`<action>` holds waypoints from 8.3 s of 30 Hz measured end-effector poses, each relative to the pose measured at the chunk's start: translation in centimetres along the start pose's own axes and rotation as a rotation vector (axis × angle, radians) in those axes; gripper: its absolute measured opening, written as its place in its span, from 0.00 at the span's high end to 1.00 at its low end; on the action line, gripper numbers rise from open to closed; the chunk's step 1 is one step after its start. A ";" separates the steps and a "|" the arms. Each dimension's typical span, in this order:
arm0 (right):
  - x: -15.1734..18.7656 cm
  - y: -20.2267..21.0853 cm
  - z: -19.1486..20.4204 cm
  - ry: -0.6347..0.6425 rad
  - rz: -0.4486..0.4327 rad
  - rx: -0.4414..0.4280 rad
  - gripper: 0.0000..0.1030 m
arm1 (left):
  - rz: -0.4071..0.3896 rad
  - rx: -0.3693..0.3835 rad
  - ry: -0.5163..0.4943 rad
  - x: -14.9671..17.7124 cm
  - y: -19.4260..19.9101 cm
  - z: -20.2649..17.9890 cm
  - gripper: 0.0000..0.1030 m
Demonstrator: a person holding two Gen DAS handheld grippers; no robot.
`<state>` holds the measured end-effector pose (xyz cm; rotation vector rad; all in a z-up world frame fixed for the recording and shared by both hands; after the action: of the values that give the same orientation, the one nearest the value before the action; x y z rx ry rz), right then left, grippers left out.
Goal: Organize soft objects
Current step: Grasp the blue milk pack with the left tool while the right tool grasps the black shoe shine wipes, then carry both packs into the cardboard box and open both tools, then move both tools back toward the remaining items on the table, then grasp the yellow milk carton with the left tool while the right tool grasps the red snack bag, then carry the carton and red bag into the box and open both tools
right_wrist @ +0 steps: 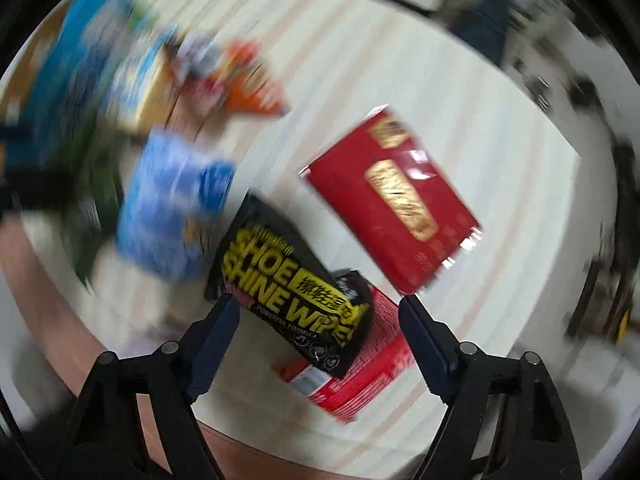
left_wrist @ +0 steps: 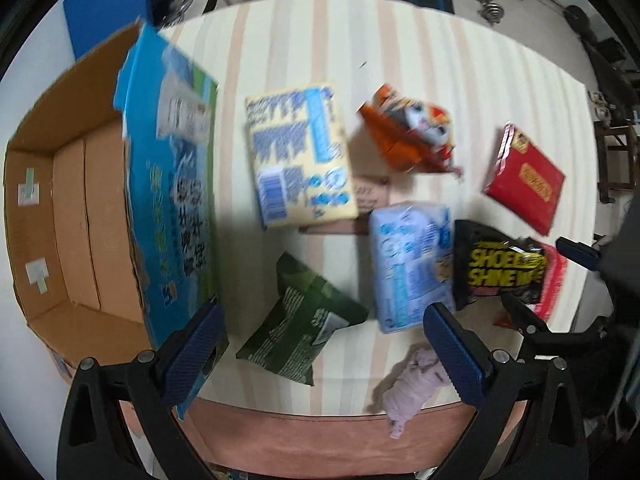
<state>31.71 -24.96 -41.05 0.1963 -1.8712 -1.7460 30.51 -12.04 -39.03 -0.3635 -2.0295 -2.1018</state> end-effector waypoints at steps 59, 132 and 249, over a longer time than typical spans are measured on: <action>9.7 6.6 -0.7 -0.541 -0.267 -0.478 0.57 | -0.283 0.144 -0.063 10.5 12.8 4.9 0.75; -2.7 16.1 24.5 -0.467 -0.422 -0.356 0.00 | -0.464 0.007 0.046 9.9 15.2 24.0 0.02; -18.0 6.8 23.4 -0.458 -0.164 -0.193 0.00 | -0.201 0.004 0.102 -3.0 4.4 34.7 0.03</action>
<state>36.96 4.87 -39.69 -0.1418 -2.0200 -2.2163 36.15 22.39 -34.75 -0.0516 -2.0876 -2.1787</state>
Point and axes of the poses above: each gripper's, at about its wrist camera, not at the fingertips, and y roughly against the way its jaws point, z to its left, x to its underside, the point moved 3 cm from there along -y, roughly the way its jaws point, and after that the axes turned 8 degrees about z, right-handed, at the moved point
